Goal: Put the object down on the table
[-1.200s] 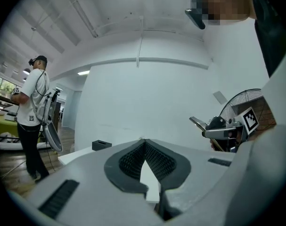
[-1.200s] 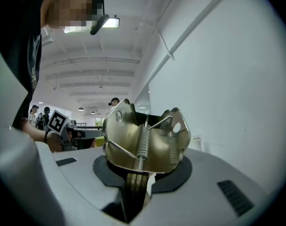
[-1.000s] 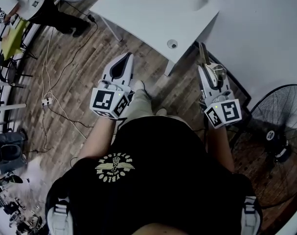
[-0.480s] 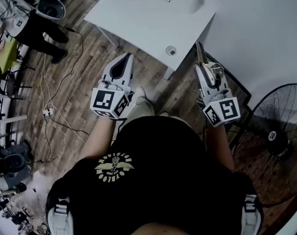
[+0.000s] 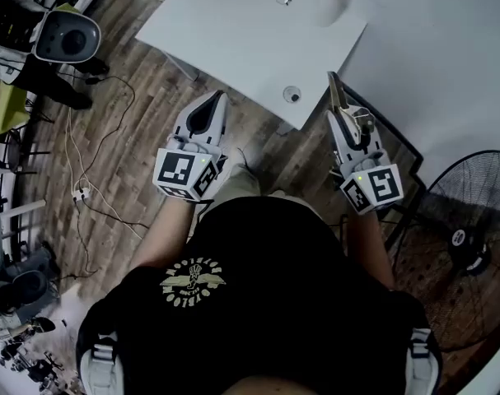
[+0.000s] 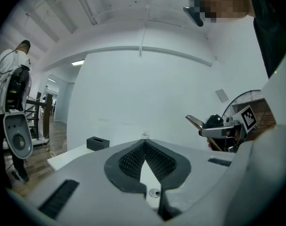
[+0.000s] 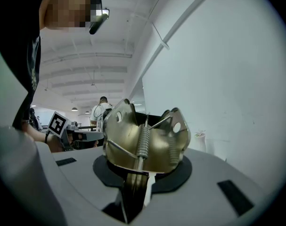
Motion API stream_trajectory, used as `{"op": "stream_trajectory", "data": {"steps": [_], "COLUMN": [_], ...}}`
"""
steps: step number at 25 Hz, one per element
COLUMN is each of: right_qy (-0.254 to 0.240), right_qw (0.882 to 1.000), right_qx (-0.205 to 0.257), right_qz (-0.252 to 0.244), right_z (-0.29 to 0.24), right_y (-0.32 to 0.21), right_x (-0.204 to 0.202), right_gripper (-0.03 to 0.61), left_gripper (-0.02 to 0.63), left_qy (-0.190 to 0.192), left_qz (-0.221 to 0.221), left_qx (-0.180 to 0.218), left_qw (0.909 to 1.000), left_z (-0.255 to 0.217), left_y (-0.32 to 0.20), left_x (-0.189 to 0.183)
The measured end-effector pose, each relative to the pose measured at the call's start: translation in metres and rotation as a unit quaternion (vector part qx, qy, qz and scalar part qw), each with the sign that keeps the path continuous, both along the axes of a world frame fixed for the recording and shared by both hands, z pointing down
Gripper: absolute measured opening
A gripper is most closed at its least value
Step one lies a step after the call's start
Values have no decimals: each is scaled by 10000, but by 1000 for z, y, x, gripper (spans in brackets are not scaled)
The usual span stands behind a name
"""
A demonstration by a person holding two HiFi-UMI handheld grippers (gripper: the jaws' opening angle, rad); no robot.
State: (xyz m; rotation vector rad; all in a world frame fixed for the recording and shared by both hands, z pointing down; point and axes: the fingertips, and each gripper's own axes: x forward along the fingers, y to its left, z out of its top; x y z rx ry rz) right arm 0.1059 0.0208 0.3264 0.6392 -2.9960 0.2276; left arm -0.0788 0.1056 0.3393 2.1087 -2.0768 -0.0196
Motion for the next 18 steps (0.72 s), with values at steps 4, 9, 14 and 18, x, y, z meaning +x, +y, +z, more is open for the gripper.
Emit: {"op": "stream_trajectory", "data": {"steps": [4, 9, 14, 18], "right_qy": [41, 66, 86, 53], "right_qw": [10000, 10000, 9999, 9998], "right_qx": [-20, 5, 79, 93], "right_qz": [-3, 29, 83, 175], "right_z": [-3, -5, -13, -19], "right_y": [-10, -19, -27, -36], "right_x": [-23, -52, -79, -102], "right_gripper": [87, 87, 87, 87], "left_gripper": [8, 8, 8, 8], "left_qy": [4, -8, -6, 3], "left_qz": [84, 258, 358, 384], "left_qx": [12, 69, 180, 234], "left_qw": [10000, 9996, 9992, 9990], "left_z": [-3, -5, -11, -16], "left_y": [-15, -33, -46, -53], "left_x": [-20, -43, -70, -98]}}
